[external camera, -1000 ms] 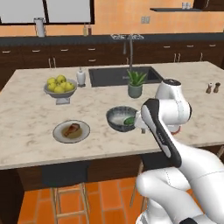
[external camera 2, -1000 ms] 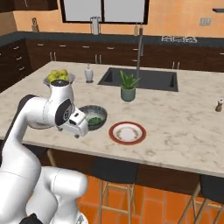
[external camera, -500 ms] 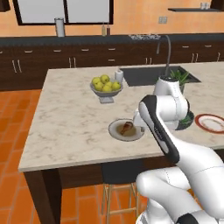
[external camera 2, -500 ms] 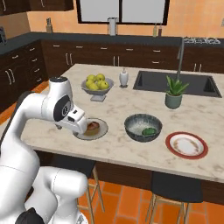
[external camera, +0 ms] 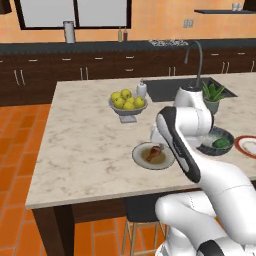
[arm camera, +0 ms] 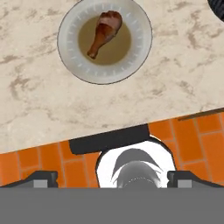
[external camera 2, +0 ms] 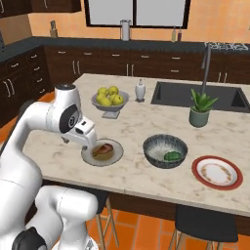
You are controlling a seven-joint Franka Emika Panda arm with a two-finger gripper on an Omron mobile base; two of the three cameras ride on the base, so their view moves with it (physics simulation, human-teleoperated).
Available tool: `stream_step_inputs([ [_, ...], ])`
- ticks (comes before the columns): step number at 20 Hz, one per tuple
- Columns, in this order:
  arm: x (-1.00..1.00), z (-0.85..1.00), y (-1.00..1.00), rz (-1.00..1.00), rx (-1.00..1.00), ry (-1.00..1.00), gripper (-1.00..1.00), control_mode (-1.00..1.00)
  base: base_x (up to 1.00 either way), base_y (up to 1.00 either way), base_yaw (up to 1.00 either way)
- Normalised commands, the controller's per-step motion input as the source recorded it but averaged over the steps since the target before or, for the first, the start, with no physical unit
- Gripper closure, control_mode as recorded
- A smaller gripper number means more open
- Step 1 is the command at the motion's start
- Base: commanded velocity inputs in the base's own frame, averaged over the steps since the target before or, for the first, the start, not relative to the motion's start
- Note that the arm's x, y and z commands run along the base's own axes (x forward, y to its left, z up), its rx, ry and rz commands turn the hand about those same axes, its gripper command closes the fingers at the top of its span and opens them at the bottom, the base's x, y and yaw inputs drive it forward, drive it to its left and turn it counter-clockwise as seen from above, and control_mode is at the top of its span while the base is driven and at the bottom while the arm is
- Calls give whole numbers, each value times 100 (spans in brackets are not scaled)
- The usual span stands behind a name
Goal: Pick the chicken drumstick and broccoli from their plates and place them in the bowl. Then put the bowl in the fridge.
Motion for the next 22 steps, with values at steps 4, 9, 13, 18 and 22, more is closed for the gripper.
stream_step_inputs([
  [4, 96, -44, -12, -3, 1, 2, -100, -100, 0, 0, 0],
  [9, 82, -68, -16, -9, 5, 5, -100, -100, 0, 0, 0],
  [13, 84, -58, -8, -13, 5, 5, -100, -100, 0, 0, 0],
  [18, 72, -33, 0, -7, 0, 15, -100, -100, 0, 0, 0],
  [22, 52, -35, -7, -1, 0, 13, -100, -100, 0, 0, 0],
])
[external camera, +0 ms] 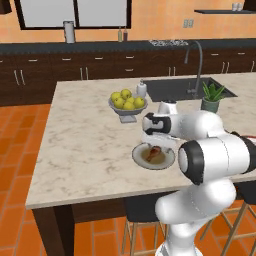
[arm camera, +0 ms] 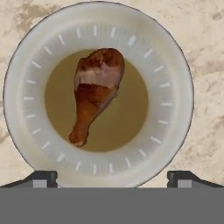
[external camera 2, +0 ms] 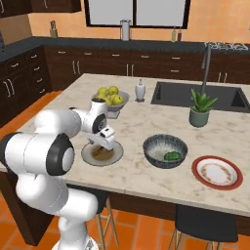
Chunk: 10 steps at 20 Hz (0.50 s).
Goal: Pick the chicken drumstick and broccoli from their plates and place them in the bowl. Then put the bowl in the fridge.
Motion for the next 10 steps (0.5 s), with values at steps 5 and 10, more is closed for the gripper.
stream_step_inputs([
  [5, 30, -40, -1, 0, 0, 3, -100, -100, 0, 0, 0],
  [10, 16, -43, 0, 0, 0, 0, -100, -100, 0, 0, 0],
])
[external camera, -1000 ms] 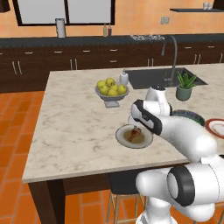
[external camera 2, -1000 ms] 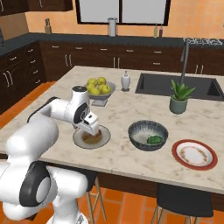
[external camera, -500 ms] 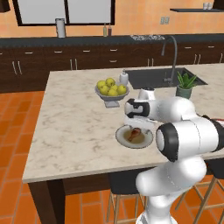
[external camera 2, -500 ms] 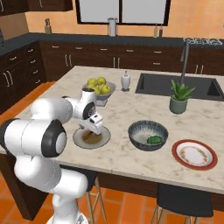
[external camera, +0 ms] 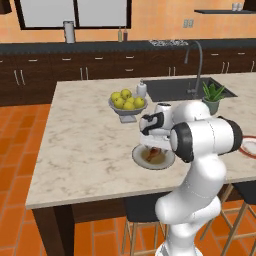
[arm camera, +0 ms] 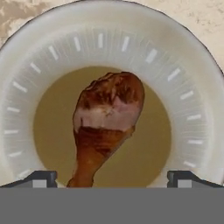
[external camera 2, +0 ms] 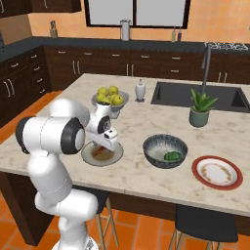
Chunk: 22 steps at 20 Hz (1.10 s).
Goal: Pick the chicken drumstick and broccoli from their plates and place them in the bowl. Then put the bowl in the fridge.
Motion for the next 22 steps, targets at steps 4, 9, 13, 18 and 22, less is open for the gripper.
stream_step_inputs([
  [4, 12, -45, 0, 0, 0, -1, -100, -100, 0, 0, 0],
  [9, 28, -35, 0, 0, 0, 0, -100, -100, 0, 0, 0],
  [13, 18, -28, 0, 0, 0, 0, 100, -100, 0, 0, 0],
  [18, 0, -2, 0, -1, 0, 0, 100, -100, 0, 0, 0],
  [22, -22, 34, 0, -6, 0, -7, 100, -100, 0, 0, 0],
])
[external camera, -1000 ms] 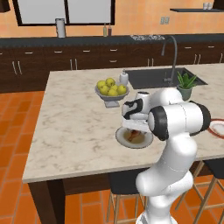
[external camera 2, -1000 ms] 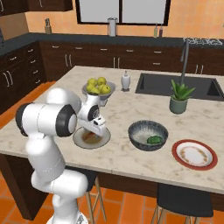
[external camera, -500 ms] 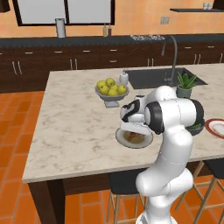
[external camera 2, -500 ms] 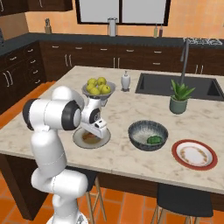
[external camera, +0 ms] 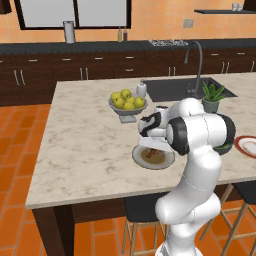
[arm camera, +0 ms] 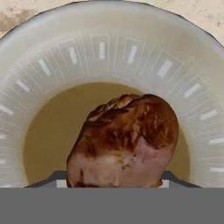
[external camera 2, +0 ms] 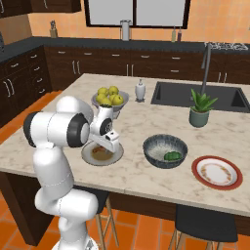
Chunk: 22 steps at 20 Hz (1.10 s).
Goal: Pick the chicken drumstick and broccoli from their plates and place them in the bowl. Then put the bowl in the fridge.
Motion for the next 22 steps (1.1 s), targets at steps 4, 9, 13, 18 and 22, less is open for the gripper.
stream_step_inputs([
  [4, -56, 78, -1, -9, 0, -12, 100, -100, 0, 0, 0],
  [9, -68, 79, -19, -3, 0, -10, 100, -100, 0, 0, 0],
  [13, -57, 72, -63, -7, -8, -11, 100, -100, 0, 0, 0],
  [18, -30, 70, -85, -9, -12, -2, 100, -100, 0, 0, 0],
  [22, -16, 76, -73, -15, -9, -4, 100, -100, 0, 0, 0],
])
